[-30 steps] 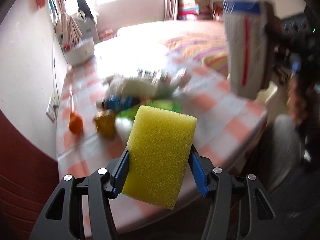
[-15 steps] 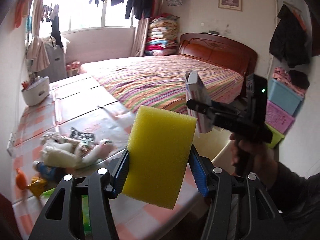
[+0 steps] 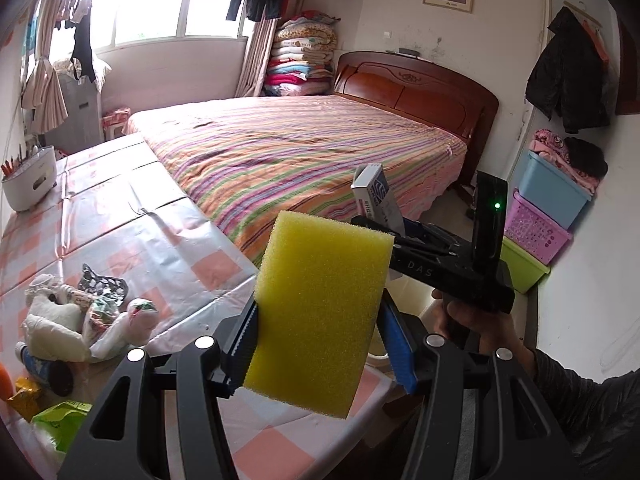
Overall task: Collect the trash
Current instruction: 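Carry the tissue box over the cream bin and release it with the right tool, then lower the yellow sponge into the cream bin and open the left tool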
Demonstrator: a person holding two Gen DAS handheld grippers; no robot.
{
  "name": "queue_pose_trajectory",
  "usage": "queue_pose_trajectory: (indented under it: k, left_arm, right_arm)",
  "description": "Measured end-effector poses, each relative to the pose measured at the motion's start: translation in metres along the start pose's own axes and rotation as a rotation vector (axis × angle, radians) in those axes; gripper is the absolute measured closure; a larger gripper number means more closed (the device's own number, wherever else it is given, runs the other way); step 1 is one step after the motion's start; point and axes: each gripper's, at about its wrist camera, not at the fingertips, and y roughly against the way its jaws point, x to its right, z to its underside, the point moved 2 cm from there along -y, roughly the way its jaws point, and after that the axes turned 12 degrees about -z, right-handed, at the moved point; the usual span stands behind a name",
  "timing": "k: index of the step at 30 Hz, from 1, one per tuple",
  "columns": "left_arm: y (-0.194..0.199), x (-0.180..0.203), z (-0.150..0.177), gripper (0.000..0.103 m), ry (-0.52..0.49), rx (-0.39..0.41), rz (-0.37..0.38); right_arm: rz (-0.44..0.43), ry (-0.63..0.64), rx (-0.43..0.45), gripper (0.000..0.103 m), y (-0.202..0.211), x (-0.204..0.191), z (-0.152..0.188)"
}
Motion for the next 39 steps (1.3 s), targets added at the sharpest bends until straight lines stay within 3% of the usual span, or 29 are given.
queue_pose_trajectory:
  k: [9,22,24,26,33,39]
  left_arm:
    - [-0.025,0.009,-0.005,0.048,0.024,-0.034,0.029]
    - [-0.049,0.02,-0.005,0.048,0.018,-0.078,0.041]
    - [-0.05,0.022,-0.005,0.048,0.015,-0.082,0.044]
    - [-0.051,0.025,-0.005,0.048,0.011,-0.086,0.047]
    - [-0.056,0.038,-0.007,0.048,-0.011,-0.097,0.059]
    - [-0.073,0.051,-0.011,0.047,-0.022,-0.117,0.07]
  right_arm:
    - [0.076,-0.024,-0.027,0.04,-0.004,0.014,0.008]
    - [0.098,-0.038,-0.039,0.04,-0.01,0.018,0.008]
    - [0.113,-0.041,-0.041,0.035,-0.01,0.016,0.009]
    - [0.133,-0.045,-0.034,0.023,-0.009,0.018,0.008]
    - [0.162,-0.087,-0.012,0.018,-0.001,0.027,0.007]
    - [0.204,-0.142,0.105,0.015,0.025,0.038,0.0]
